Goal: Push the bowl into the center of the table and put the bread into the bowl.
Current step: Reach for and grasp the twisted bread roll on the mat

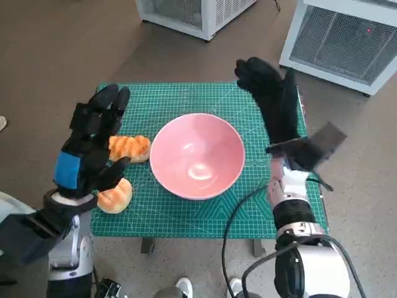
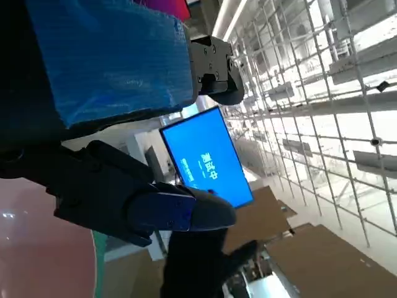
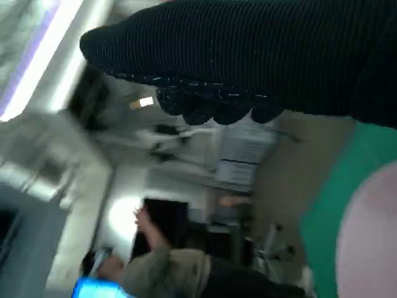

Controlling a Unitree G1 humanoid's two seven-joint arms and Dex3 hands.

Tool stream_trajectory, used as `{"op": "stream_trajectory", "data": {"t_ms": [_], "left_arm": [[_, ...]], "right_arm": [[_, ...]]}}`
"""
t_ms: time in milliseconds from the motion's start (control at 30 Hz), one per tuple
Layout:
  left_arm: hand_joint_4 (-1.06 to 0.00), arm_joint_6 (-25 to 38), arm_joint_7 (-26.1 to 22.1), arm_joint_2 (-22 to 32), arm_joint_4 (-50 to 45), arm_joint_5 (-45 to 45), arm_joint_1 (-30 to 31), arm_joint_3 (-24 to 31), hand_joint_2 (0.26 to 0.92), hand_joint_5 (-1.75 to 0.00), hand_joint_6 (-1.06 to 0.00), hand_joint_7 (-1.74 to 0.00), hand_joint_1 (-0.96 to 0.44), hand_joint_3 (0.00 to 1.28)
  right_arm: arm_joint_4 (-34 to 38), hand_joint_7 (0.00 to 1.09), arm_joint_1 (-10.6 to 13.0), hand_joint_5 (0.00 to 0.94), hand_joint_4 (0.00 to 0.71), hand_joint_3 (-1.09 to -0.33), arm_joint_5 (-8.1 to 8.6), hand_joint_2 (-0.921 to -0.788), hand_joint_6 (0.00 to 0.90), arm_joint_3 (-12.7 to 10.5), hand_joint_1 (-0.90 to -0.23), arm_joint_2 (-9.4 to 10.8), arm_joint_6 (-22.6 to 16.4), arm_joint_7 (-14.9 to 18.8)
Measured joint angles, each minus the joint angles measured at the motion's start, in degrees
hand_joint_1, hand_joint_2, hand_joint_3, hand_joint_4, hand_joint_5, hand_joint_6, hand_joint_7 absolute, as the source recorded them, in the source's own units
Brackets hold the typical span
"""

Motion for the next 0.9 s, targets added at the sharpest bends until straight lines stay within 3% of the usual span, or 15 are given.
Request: {"op": "stream_trajectory", "data": {"t_ms": [200, 567, 900], "left_arm": [[-0.22, 0.0, -1.3, 0.0, 1.0, -0.5, -1.5, -0.1, 0.921, 0.00, -0.01, -0.63, -0.55, 0.33], [-0.23, -1.1, -4.0, 0.1, 3.1, -0.8, -4.3, -0.3, 0.921, -0.01, -0.03, -0.56, -0.54, 0.31], [-0.24, -4.5, -5.4, 0.3, 6.2, 0.2, -7.4, -1.1, 0.921, -0.01, -0.08, -0.49, -0.56, 0.30]], "right_arm": [[-5.3, 0.65, 2.5, 0.001, 0.193, -0.823, 3.01, -0.921, 0.000, 1.7, -0.744, 0.4, -2.7, 5.4], [-12.4, 0.62, 6.0, 0.000, 0.186, -0.804, 9.30, -0.921, -0.001, 4.0, -0.754, 0.7, -2.0, 12.6], [-15.8, 0.61, 7.7, 0.001, 0.187, -0.798, 11.17, -0.921, -0.001, 5.1, -0.708, 1.1, -0.2, 13.6]]}}
